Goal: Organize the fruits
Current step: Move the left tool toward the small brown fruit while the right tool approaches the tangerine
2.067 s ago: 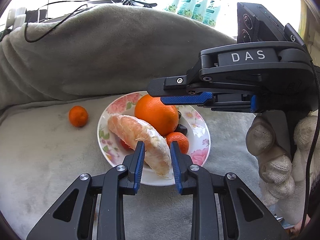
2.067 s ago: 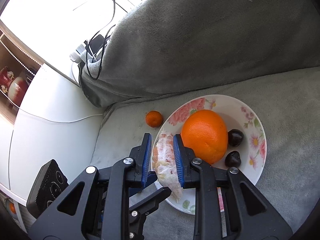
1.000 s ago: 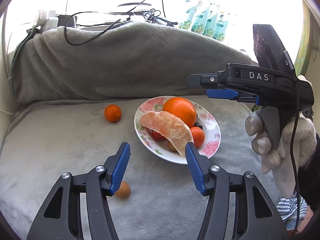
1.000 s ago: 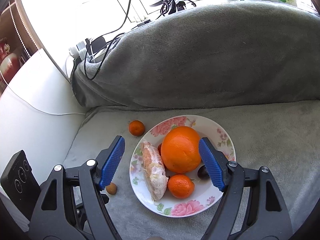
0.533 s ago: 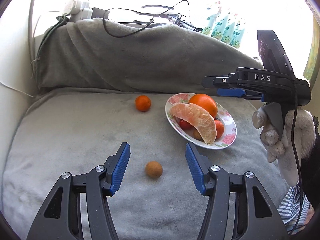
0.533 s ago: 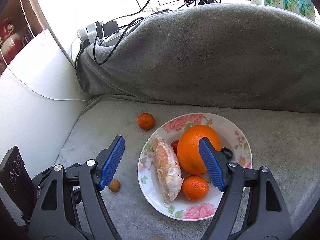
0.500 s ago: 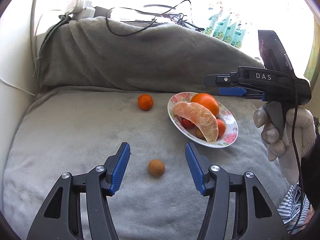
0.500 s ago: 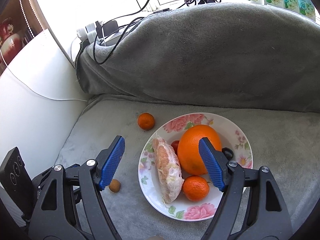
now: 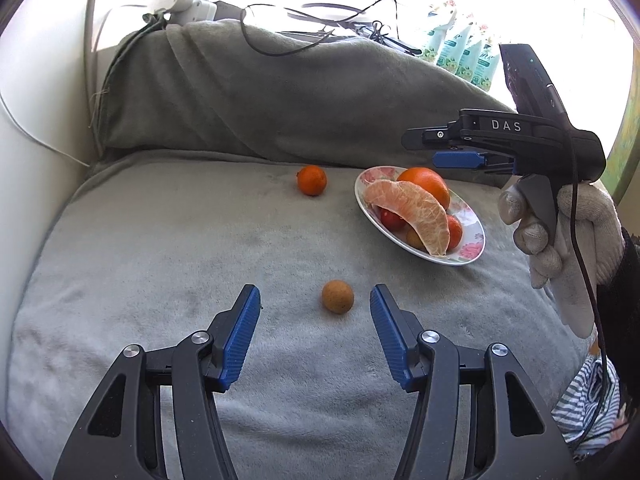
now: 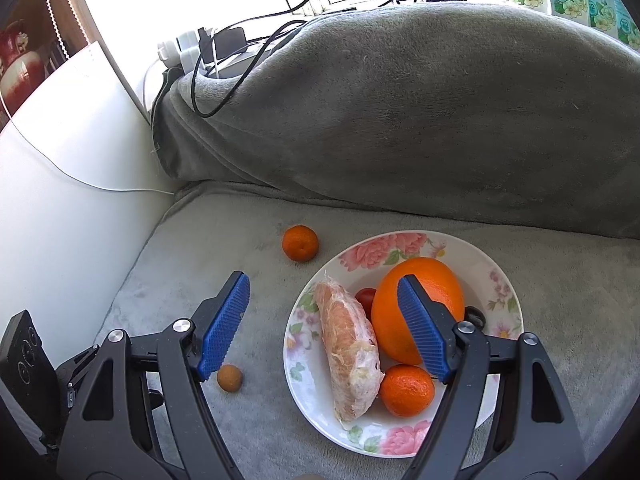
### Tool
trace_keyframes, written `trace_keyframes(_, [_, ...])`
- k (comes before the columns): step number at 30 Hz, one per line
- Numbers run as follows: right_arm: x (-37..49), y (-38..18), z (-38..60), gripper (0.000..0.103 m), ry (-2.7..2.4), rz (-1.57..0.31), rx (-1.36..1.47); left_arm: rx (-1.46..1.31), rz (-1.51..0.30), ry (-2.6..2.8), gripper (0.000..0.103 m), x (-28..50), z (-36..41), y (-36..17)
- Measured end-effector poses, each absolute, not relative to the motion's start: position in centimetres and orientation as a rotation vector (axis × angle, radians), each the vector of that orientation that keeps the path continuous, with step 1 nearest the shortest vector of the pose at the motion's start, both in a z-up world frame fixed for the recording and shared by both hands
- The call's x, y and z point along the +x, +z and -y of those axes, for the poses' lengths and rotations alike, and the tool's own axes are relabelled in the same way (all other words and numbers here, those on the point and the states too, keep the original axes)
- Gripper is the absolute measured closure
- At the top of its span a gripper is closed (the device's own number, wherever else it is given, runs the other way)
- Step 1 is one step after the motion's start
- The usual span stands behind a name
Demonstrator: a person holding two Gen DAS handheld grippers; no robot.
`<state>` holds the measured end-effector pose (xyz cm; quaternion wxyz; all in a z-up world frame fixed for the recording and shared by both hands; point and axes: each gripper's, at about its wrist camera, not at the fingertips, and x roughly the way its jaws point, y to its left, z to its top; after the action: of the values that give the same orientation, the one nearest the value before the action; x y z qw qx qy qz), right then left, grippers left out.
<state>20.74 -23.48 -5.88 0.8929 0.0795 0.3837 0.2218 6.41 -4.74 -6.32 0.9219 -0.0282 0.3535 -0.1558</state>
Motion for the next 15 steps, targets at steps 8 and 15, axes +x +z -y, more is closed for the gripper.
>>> trace_keyframes(8, [21.8,-6.0,21.9,0.024,0.471,-0.81,0.127,-0.054,-0.737,-0.345,0.047,6.3,5.3,-6.6])
trace_keyframes(15, [22.9,-6.2,20.0,0.024,0.492,-0.842,0.089,-0.064,-0.75,-0.362,0.048,6.7,5.2,-7.0])
